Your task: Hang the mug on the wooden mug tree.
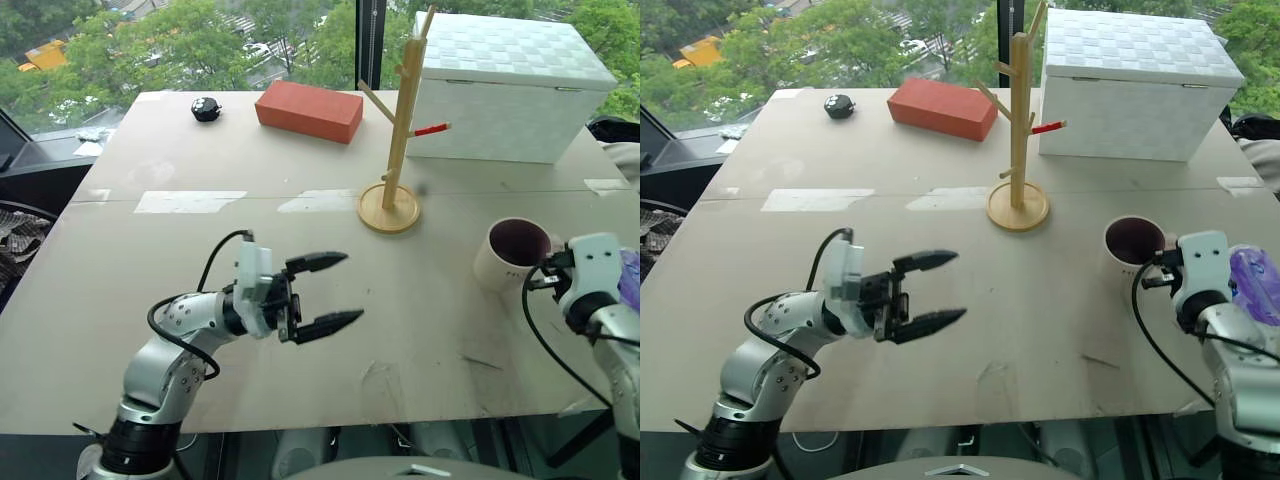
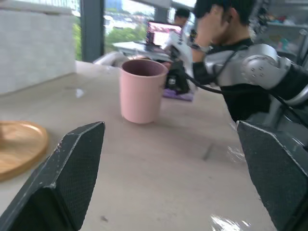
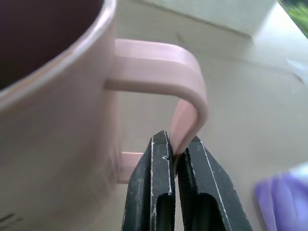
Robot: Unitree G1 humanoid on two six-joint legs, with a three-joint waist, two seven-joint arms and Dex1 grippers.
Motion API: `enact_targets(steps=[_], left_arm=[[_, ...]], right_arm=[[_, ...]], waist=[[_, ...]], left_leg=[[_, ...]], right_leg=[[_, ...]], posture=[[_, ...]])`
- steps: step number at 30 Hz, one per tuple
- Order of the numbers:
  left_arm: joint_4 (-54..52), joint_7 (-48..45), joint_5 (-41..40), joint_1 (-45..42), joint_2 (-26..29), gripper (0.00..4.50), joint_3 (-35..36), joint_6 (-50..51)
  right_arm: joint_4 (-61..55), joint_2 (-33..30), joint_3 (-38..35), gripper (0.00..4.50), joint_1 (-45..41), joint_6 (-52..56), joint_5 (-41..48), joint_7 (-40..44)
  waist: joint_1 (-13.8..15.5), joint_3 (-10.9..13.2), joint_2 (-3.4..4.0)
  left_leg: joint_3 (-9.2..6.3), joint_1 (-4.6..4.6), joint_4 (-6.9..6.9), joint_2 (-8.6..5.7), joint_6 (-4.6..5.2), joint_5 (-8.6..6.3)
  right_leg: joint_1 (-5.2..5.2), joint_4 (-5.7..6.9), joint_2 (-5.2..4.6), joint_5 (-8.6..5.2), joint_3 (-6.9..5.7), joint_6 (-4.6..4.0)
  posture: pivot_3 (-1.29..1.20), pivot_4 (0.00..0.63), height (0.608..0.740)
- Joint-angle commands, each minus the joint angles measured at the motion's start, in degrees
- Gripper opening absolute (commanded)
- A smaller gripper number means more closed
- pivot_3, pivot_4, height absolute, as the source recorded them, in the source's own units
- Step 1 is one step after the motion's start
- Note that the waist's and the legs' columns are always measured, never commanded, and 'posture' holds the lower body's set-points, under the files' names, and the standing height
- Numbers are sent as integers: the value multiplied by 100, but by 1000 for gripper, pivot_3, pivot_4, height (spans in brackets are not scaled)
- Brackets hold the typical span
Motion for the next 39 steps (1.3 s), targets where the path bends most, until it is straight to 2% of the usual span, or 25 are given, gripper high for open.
enact_targets(steps=[1,6,13,24,31,32,35,38,39], left_arm=[[227,-49,-136,211,-312,4500,467,-728],[279,-154,-293,567,-561,4500,755,-1092],[82,86,-351,728,-611,4500,800,-1078],[-98,81,-531,1122,-654,4500,990,-1341],[-189,170,-573,1233,-729,4500,997,-1472],[-196,184,-603,1222,-751,4500,1001,-1487],[-217,179,-656,1185,-799,4500,1006,-1527],[-226,184,-719,1133,-818,4500,1011,-1541],[-221,184,-722,1125,-817,4500,1004,-1537]], right_arm=[[195,-589,55,42,-650,-353,358,930],[1392,-1192,680,42,-2651,-259,610,1893],[3205,-1418,1931,42,-4820,-589,221,3278],[5841,-815,2860,42,-6657,-1718,-803,4026],[7140,-216,3165,42,-7313,-2110,-1294,4243],[7318,-137,3200,600,-7355,-2145,-1353,4294],[7603,-59,3187,1767,-7353,-2304,-1480,4327],[7377,-314,2849,3069,-7151,-2325,-1406,4138],[7169,-459,2700,3302,-7030,-2233,-1331,4117]], waist=[[-13,0,0],[-76,6,-3],[7,6,-10],[40,8,-6],[21,9,-5],[6,9,-5],[17,9,-4],[45,10,-2],[53,10,-2]], left_leg=[[0,0,0,1,0,0],[-10,-5,3,4,0,0],[-2,-11,2,3,1,-1],[0,-11,0,3,2,-2],[2,-10,0,3,2,-2],[2,-10,0,3,2,-2],[0,-11,0,3,2,-2],[1,-15,0,1,2,-2],[1,-16,0,0,2,-2]], right_leg=[[0,0,1,0,1,-1],[0,-1,4,11,0,-20],[-4,-5,-1,25,4,-5],[-6,-6,-18,18,6,-27],[-7,-5,-20,20,5,-31],[-7,-5,-22,20,5,-32],[-6,-4,-36,22,-1,-31],[-7,-7,-38,22,-1,-30],[-7,-8,-39,22,-2,-30]], posture=[[0,150,740],[0,150,740],[0,150,740],[0,150,740],[0,150,740],[0,150,740],[0,150,740],[0,150,740],[0,150,740]])
